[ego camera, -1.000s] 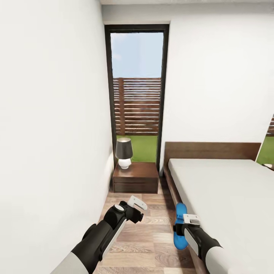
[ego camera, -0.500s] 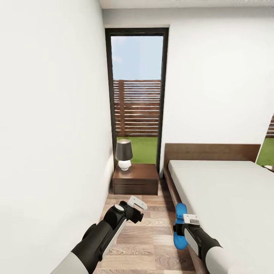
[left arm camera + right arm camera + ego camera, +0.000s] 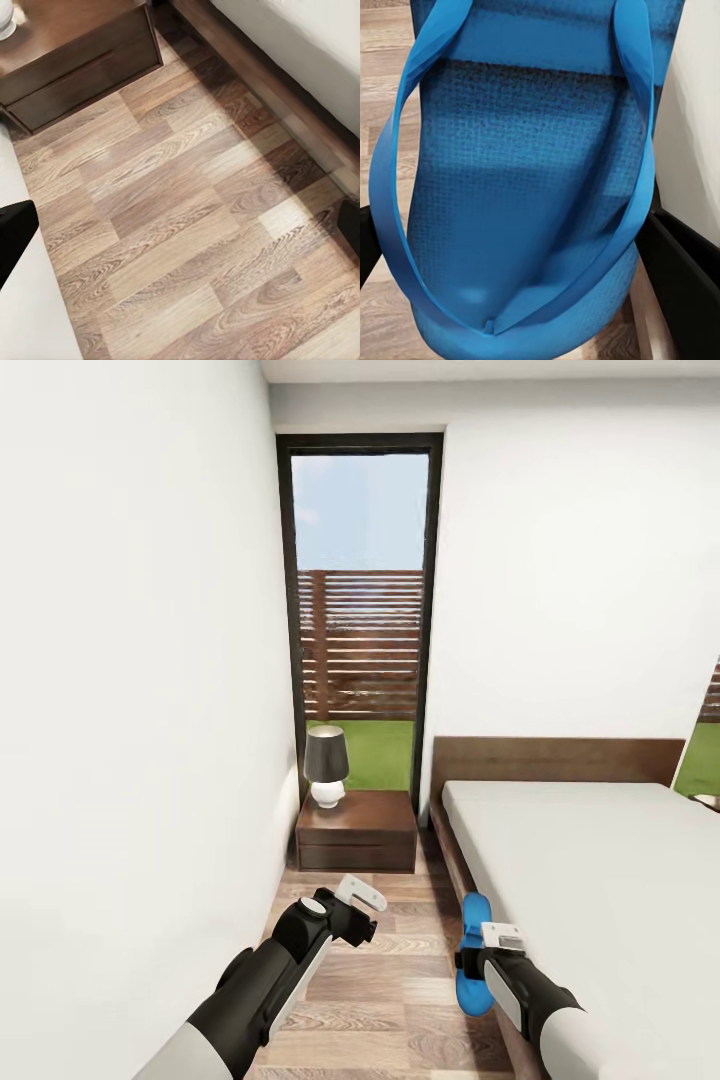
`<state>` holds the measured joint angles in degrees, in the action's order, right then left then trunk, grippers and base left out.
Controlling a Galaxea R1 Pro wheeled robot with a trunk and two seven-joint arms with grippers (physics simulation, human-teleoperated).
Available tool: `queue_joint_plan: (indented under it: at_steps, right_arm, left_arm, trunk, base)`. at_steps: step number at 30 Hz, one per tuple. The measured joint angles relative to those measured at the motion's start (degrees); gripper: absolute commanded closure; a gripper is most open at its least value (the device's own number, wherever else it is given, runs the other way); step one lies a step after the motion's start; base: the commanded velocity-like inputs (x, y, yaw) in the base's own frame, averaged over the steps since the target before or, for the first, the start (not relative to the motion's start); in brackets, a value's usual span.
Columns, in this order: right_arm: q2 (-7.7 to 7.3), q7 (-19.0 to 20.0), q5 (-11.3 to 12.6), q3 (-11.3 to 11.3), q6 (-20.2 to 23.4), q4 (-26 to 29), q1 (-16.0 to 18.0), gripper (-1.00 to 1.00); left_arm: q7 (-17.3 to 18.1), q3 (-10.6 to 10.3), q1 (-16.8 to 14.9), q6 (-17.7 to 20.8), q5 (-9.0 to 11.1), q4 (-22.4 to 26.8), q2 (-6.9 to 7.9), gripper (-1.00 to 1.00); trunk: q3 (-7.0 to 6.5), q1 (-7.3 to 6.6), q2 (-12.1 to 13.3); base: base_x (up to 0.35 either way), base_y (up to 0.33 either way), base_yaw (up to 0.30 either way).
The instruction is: In the bedroom, move the book from the bed onto either nightstand, and place the two sandals side by side next to the bed.
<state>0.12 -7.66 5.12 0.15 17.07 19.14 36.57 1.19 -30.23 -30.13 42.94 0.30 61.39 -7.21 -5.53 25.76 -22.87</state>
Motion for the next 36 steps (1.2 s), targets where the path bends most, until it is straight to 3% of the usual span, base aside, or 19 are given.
queue_joint_plan:
  at_steps: [26,36]
  right_arm:
    - [-0.04,-0.05,0.01,-0.08,0.00,0.00,0.00,1.00]
    - [-0.04,0.02,0.08,-0.07,0.00,0.00,0.00,1.00]
  left_arm:
    - [0.05,0.00,0.00,0.05,0.04,0.00,0.00,-1.00]
    - [0.08,0.00,0.00,0.03,0.03,0.05,0.00,-1.00]
  trunk:
    - [0.00,0.00,0.00]
    - [0.00,0.00,0.00]
  base:
    - [0.000,0.000,-0.002]
    - [0.000,0.000,-0.189]
